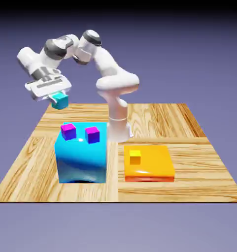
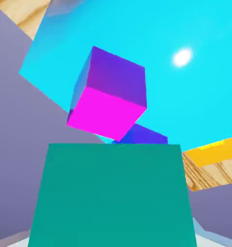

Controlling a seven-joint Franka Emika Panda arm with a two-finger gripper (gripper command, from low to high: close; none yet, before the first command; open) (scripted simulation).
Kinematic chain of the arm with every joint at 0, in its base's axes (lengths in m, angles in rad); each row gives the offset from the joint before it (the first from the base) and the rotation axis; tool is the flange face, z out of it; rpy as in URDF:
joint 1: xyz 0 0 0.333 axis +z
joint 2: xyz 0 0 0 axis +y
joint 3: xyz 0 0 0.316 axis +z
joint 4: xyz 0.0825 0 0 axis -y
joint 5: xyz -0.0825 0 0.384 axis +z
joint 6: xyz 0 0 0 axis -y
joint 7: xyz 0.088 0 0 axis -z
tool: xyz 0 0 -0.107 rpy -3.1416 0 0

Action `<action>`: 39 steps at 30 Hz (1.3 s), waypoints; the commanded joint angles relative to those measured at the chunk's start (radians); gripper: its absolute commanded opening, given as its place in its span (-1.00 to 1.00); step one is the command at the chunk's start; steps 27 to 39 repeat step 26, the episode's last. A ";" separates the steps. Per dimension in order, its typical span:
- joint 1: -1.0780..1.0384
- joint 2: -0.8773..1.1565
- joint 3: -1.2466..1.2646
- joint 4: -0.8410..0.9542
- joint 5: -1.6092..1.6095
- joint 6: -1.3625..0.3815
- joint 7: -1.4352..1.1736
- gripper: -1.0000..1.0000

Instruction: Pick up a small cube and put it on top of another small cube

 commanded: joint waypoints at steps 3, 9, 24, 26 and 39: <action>-0.073 0.109 0.060 -0.005 0.115 -0.010 -0.094 -1.00; -0.218 0.326 0.181 -0.015 0.346 -0.027 -0.283 -1.00; -0.532 0.797 0.443 -0.036 0.845 -0.065 -0.691 1.00; -0.508 0.761 0.423 -0.035 0.807 -0.063 -0.660 1.00; -0.508 0.761 0.423 -0.035 0.807 -0.063 -0.660 1.00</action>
